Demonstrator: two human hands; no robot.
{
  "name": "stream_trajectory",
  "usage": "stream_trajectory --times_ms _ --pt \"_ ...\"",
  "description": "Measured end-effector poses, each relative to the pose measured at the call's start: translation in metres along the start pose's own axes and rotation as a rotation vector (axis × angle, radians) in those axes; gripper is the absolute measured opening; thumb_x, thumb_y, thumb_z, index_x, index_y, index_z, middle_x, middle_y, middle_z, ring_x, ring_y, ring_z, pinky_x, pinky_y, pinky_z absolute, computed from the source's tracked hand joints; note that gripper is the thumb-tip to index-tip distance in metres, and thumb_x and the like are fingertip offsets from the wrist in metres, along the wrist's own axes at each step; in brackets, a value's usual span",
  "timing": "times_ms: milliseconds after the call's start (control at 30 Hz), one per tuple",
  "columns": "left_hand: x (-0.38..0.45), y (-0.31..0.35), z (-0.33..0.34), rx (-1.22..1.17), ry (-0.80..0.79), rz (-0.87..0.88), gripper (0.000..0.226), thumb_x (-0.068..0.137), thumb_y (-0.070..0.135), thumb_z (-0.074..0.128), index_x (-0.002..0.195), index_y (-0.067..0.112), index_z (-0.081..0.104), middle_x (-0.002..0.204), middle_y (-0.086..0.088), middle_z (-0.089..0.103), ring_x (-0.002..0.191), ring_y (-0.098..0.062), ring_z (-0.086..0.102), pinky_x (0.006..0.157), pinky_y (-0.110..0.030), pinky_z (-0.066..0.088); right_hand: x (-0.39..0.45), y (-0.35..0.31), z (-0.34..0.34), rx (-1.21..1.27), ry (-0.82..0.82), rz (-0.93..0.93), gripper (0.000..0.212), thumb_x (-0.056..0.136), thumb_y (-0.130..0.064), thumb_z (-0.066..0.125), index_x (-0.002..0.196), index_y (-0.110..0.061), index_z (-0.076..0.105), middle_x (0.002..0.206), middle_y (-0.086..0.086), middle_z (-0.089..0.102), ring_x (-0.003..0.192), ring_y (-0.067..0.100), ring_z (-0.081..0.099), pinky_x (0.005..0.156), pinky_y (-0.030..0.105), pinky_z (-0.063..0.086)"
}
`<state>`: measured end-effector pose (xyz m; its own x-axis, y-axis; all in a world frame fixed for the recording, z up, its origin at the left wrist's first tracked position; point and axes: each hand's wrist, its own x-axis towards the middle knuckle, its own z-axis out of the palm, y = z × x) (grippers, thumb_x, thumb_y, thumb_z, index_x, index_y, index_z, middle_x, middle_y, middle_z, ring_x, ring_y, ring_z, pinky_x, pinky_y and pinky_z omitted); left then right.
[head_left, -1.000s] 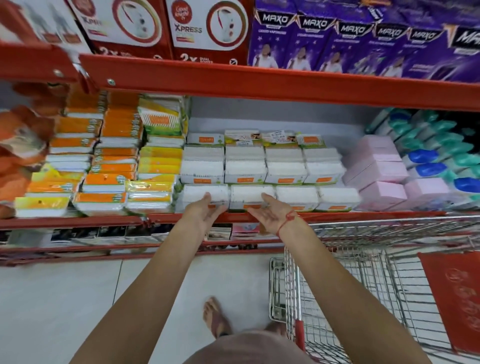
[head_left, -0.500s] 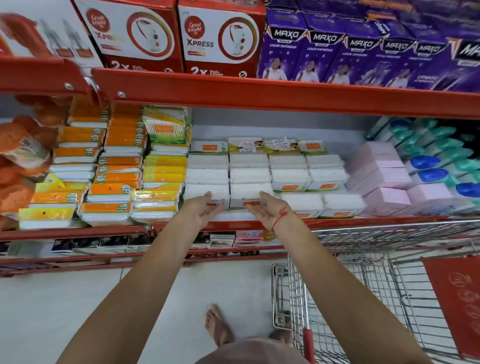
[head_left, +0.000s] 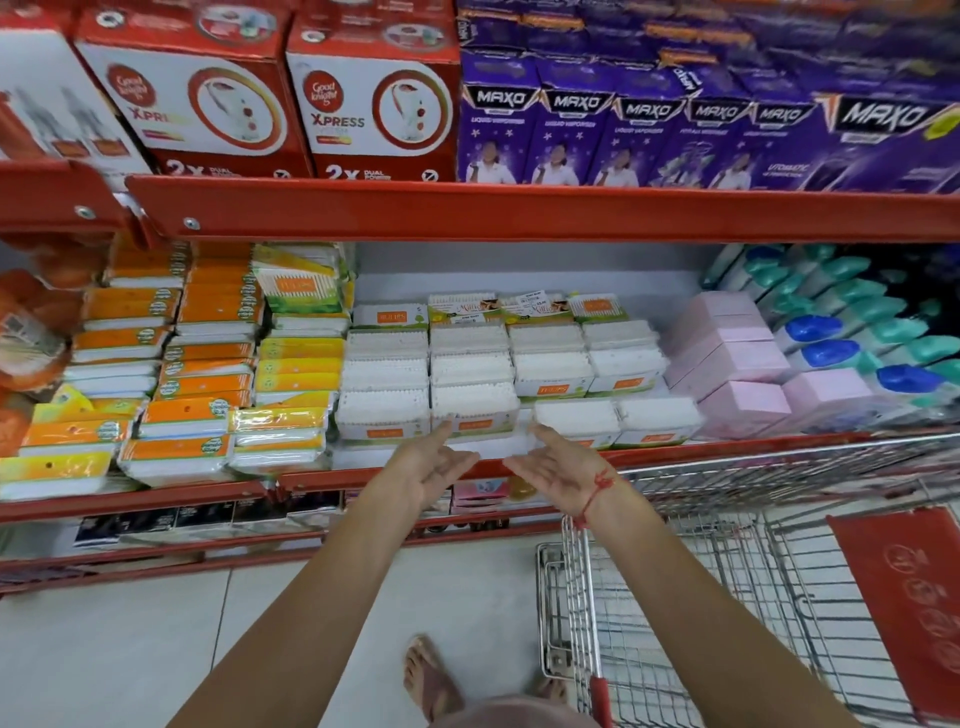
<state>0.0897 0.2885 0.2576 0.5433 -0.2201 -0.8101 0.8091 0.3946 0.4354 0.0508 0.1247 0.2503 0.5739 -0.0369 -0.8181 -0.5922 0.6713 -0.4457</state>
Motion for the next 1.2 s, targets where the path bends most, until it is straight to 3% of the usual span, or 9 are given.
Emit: stream_trajectory --times_ms 133,300,500,600,700,733,867,1000,1200 --pt "0.009 -0.028 0.044 0.024 -0.056 -0.088 0.060 0.090 0.019 0.059 0.136 -0.010 0.033 0.141 -0.036 0.037 0.123 -0.039 0.052 0.101 -0.038 0.047 -0.008 -0.028 -0.047 0.018 0.071 -0.059 0.063 0.089 -0.025 0.061 0.135 0.009 0.035 0.139 0.033 0.043 0.111 0.034 0.058 0.064 0.030 0.061" --pt "0.016 -0.056 0.099 -0.014 -0.083 -0.107 0.062 0.090 0.022 0.060 0.138 -0.006 0.031 0.137 -0.038 0.041 0.123 -0.042 0.050 0.108 -0.043 0.042 -0.014 -0.074 -0.098 0.113 0.189 -0.157 0.053 0.090 -0.019 0.060 0.133 0.005 0.039 0.143 0.031 0.039 0.124 0.037 0.051 0.095 0.037 0.051" --pt "0.026 -0.069 0.124 -0.130 -0.027 -0.075 0.046 0.093 0.014 0.055 0.133 -0.004 0.041 0.144 -0.032 0.035 0.128 -0.041 0.046 0.108 -0.044 0.042 0.000 -0.104 -0.112 0.118 0.178 -0.150 0.045 0.093 -0.012 0.056 0.133 0.003 0.043 0.143 0.027 0.043 0.130 0.036 0.046 0.077 0.041 0.056" --pt "0.031 -0.066 0.125 -0.160 0.000 -0.060 0.041 0.093 0.012 0.054 0.129 -0.004 0.044 0.141 -0.029 0.042 0.127 -0.039 0.048 0.106 -0.045 0.044 0.009 -0.106 -0.104 0.037 0.192 -0.160 0.040 0.092 -0.003 0.055 0.131 0.004 0.045 0.143 0.026 0.042 0.128 0.037 0.047 0.086 0.041 0.057" --pt "0.035 -0.058 0.124 -0.164 0.033 -0.042 0.044 0.093 0.013 0.054 0.132 -0.004 0.043 0.141 -0.027 0.044 0.127 -0.038 0.049 0.103 -0.044 0.047 0.016 -0.109 -0.098 0.004 0.203 -0.152 0.044 0.090 -0.004 0.058 0.131 0.004 0.045 0.143 0.028 0.042 0.127 0.038 0.048 0.062 0.035 0.062" --pt "0.036 -0.056 0.123 -0.167 0.038 -0.040 0.045 0.093 0.013 0.054 0.133 -0.003 0.042 0.141 -0.027 0.043 0.127 -0.037 0.048 0.103 -0.044 0.047 0.018 -0.111 -0.098 0.018 0.197 -0.150 0.042 0.090 -0.004 0.058 0.129 0.005 0.045 0.142 0.028 0.043 0.127 0.039 0.048 0.063 0.036 0.062" --pt "0.035 -0.049 0.126 -0.174 0.052 -0.033 0.043 0.094 0.011 0.053 0.134 -0.003 0.041 0.145 -0.029 0.036 0.129 -0.038 0.046 0.105 -0.045 0.045 0.024 -0.115 -0.096 -0.022 0.164 -0.144 0.016 0.092 -0.003 0.055 0.107 0.002 0.052 0.139 0.027 0.047 0.126 0.038 0.049 0.100 0.045 0.049" --pt "0.034 -0.047 0.130 -0.159 0.063 -0.020 0.043 0.094 0.012 0.052 0.134 -0.001 0.042 0.147 -0.029 0.032 0.129 -0.039 0.046 0.106 -0.043 0.045 0.025 -0.115 -0.090 -0.017 0.159 -0.139 0.008 0.091 -0.002 0.056 0.084 0.001 0.054 0.132 0.028 0.053 0.122 0.037 0.053 0.082 0.045 0.050" --pt "0.034 -0.047 0.130 -0.134 0.049 -0.039 0.040 0.093 0.011 0.054 0.130 -0.003 0.045 0.145 -0.030 0.035 0.126 -0.039 0.048 0.103 -0.043 0.047 0.026 -0.112 -0.090 -0.005 0.182 -0.171 0.011 0.089 -0.004 0.060 0.081 0.000 0.055 0.130 0.027 0.055 0.114 0.034 0.058 0.089 0.040 0.054"
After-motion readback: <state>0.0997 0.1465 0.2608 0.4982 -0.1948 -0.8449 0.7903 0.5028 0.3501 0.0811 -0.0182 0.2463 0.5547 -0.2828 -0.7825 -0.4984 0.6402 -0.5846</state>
